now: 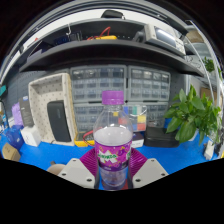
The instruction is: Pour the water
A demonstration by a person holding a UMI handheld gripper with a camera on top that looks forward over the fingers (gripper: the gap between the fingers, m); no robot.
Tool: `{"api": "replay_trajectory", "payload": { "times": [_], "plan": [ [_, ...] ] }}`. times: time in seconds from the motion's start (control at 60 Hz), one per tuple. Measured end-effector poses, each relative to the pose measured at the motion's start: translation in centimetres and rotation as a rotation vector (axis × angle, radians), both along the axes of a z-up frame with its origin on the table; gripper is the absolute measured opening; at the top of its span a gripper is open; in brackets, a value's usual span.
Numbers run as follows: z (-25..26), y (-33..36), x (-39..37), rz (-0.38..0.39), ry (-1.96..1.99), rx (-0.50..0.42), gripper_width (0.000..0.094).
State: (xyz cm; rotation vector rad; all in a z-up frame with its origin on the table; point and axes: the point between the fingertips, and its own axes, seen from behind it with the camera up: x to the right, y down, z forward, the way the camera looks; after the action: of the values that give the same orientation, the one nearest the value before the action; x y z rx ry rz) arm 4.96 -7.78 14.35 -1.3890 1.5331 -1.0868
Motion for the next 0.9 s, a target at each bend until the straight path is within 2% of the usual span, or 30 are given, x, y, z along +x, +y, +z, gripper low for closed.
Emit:
{"api": "replay_trajectory", "payload": {
  "times": [0.167,0.183,0.2,0.367,0.383,0.4,0.55,0.617,0.65,0.767,0.9],
  "plan": [
    [-4.3,-1.7,0.1,-0.01,0.017,0.002,0.0394],
    [-4.4,-1.6,0.0,-0.006,0.014,0.004,0.0426],
    [-3.9,-1.6,0.3,-0.005,-0.02,0.004,0.0387],
    [-4.0,-1.8,-0.3,-0.01,-0.059,0.009,0.0399],
    [-4.0,-1.7,-0.3,-0.01,-0.06,0.005,0.0445],
    [-3.9,-1.7,-0.4,-0.009,-0.062,0.001,0.0427],
    [-4.2,-1.7,-0.6,-0.007,-0.035,0.003,0.0518],
    [-5.3,-1.6,-1.0,0.0,0.017,0.007,0.0672],
    [-5.6,-1.6,-1.4,-0.001,0.034,-0.005,0.0708],
    [-5.5,-1.3,-3.2,-0.013,0.043,-0.024,0.0711],
    [-5.8,-0.2,-7.6,-0.041,0.087,0.004,0.071]
  ]
}}
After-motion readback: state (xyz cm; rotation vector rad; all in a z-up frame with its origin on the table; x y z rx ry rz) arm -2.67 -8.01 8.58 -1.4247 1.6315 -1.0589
